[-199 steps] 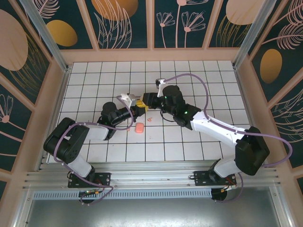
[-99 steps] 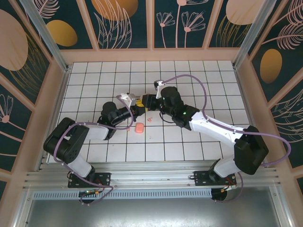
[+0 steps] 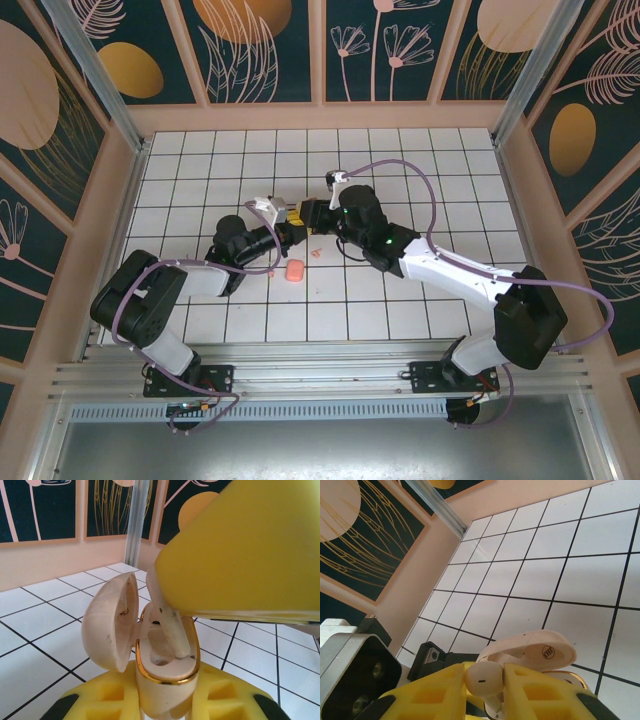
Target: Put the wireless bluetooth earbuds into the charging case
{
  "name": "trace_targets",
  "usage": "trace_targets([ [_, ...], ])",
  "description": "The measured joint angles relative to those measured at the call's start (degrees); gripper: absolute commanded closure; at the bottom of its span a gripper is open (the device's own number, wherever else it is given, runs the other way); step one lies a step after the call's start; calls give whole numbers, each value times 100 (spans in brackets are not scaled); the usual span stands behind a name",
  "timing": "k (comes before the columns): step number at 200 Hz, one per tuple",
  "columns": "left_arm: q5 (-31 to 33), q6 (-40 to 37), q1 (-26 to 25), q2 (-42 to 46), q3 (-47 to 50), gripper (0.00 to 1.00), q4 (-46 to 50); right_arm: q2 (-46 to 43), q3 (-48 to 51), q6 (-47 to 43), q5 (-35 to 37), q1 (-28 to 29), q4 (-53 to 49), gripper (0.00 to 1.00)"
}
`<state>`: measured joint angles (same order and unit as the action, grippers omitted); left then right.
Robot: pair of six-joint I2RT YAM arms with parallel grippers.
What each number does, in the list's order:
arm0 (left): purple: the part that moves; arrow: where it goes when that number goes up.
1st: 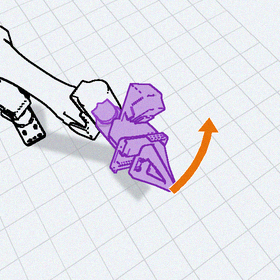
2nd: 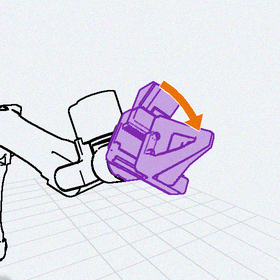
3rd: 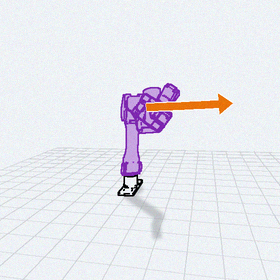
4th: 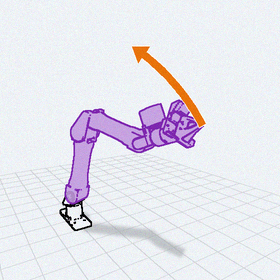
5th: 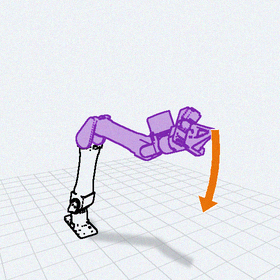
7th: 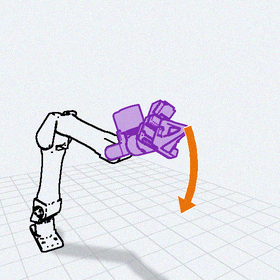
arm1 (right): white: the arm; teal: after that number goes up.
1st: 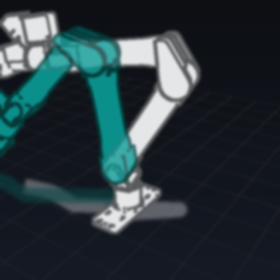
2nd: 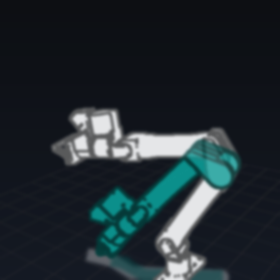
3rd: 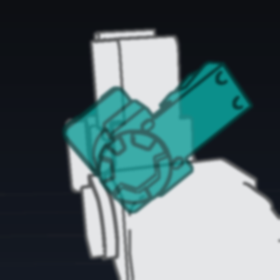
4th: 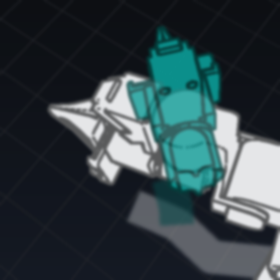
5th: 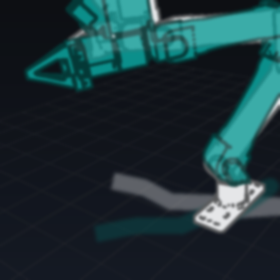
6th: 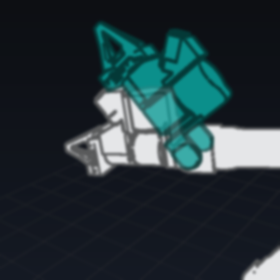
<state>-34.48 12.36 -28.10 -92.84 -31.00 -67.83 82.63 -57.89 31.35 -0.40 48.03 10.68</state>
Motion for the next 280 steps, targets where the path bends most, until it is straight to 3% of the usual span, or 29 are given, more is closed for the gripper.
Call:
trace_targets([
  [137, 2, 149, 0, 96, -50, 88, 39, -267, 323, -20, 260, 74, 208, 76],
  [280, 4, 140, 2, 227, -94, 88, 61, -179, -42, -387, 254, 74, 94, 76],
])
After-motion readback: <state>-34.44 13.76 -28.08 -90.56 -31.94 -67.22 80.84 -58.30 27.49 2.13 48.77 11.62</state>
